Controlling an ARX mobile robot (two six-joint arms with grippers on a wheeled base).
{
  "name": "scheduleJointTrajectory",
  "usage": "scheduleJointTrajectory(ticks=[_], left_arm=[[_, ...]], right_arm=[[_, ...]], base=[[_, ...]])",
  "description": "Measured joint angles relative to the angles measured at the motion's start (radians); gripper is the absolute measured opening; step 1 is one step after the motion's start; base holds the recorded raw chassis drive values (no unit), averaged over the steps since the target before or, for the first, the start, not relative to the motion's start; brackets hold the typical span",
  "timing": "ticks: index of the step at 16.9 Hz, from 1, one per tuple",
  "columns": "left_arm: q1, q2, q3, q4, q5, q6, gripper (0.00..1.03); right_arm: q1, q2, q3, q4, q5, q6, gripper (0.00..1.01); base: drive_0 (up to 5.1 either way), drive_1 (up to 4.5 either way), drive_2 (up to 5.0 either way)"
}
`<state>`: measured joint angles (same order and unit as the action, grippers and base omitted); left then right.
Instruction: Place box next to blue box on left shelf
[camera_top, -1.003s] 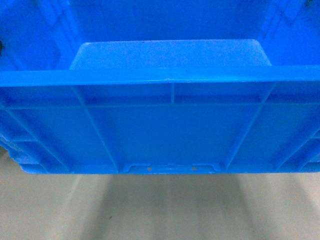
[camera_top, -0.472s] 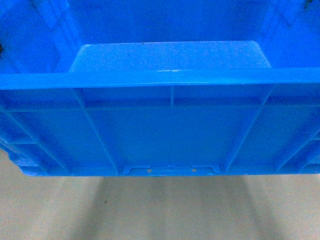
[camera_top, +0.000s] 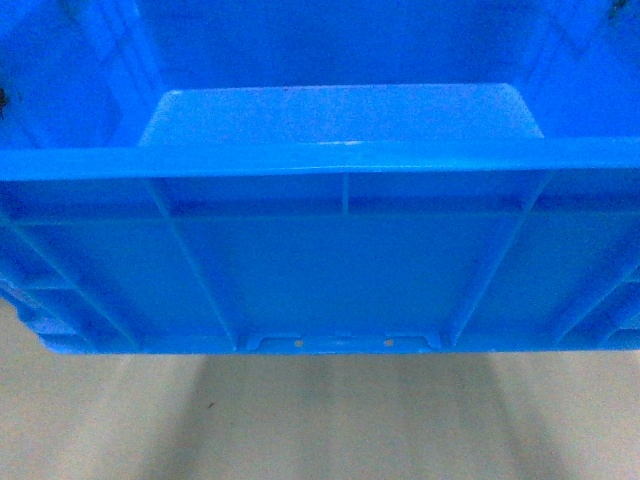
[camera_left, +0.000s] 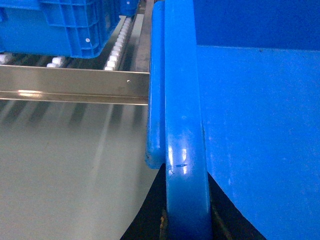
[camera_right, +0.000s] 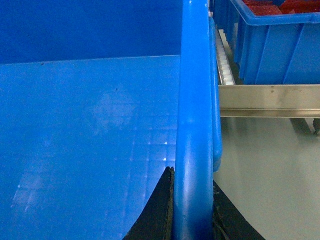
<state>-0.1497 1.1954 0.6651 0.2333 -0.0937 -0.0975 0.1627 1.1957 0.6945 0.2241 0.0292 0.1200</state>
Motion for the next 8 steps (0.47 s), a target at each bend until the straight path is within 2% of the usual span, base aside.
scheduleJointTrajectory(ticks=[2, 8], left_arm=[[0.000, -0.003, 0.000, 0.006, 0.000, 0.000, 0.06], [0.000, -0.003, 0.000, 0.006, 0.000, 0.000, 0.06]], right_arm=[[0.000, -0.002, 0.000, 0.005, 0.000, 0.000, 0.09], [0.000, -0.002, 0.000, 0.005, 0.000, 0.000, 0.09]], base=[[0.0, 0.00, 0.0], [0.1, 4.30, -4.2]])
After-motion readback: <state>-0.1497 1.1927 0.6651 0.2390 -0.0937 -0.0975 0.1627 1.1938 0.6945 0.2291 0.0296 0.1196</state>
